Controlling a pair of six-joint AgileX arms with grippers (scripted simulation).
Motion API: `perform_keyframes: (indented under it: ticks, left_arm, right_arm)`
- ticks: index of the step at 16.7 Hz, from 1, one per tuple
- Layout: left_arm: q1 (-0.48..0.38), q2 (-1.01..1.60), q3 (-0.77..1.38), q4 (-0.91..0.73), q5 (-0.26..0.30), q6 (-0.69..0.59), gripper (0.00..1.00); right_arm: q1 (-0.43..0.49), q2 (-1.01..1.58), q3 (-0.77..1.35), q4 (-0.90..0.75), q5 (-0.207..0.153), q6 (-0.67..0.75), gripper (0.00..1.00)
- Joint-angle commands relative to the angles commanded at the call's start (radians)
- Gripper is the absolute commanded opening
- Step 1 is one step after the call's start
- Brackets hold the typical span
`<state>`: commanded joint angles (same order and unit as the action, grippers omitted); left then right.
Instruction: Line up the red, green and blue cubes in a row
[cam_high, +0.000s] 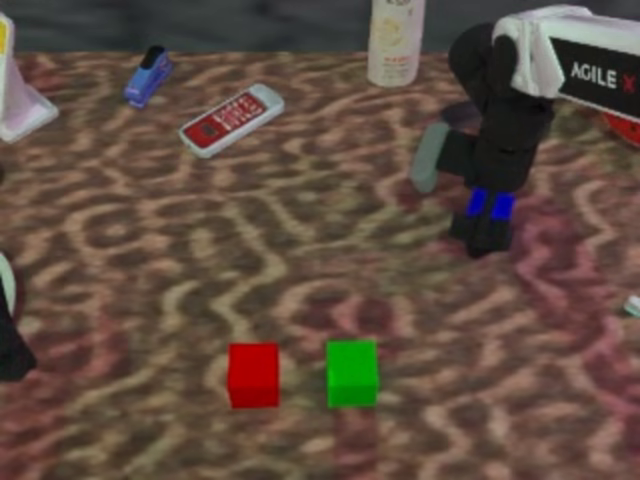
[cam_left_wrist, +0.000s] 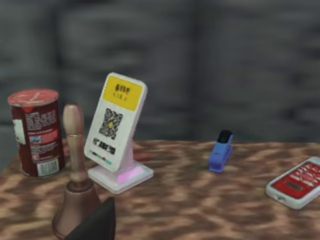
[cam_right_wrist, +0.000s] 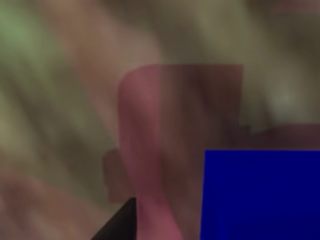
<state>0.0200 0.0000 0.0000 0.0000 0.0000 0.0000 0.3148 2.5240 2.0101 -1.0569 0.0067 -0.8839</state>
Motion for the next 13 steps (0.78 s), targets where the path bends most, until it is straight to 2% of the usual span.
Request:
perform_keyframes:
  ticks: [8, 13]
  left_arm:
    - [0.000, 0.000, 0.000, 0.000, 0.000, 0.000, 1.00]
    - [0.000, 0.000, 0.000, 0.000, 0.000, 0.000, 1.00]
  right_arm:
    - [0.000, 0.000, 0.000, 0.000, 0.000, 0.000, 0.02]
    - [0.000, 0.000, 0.000, 0.000, 0.000, 0.000, 0.00]
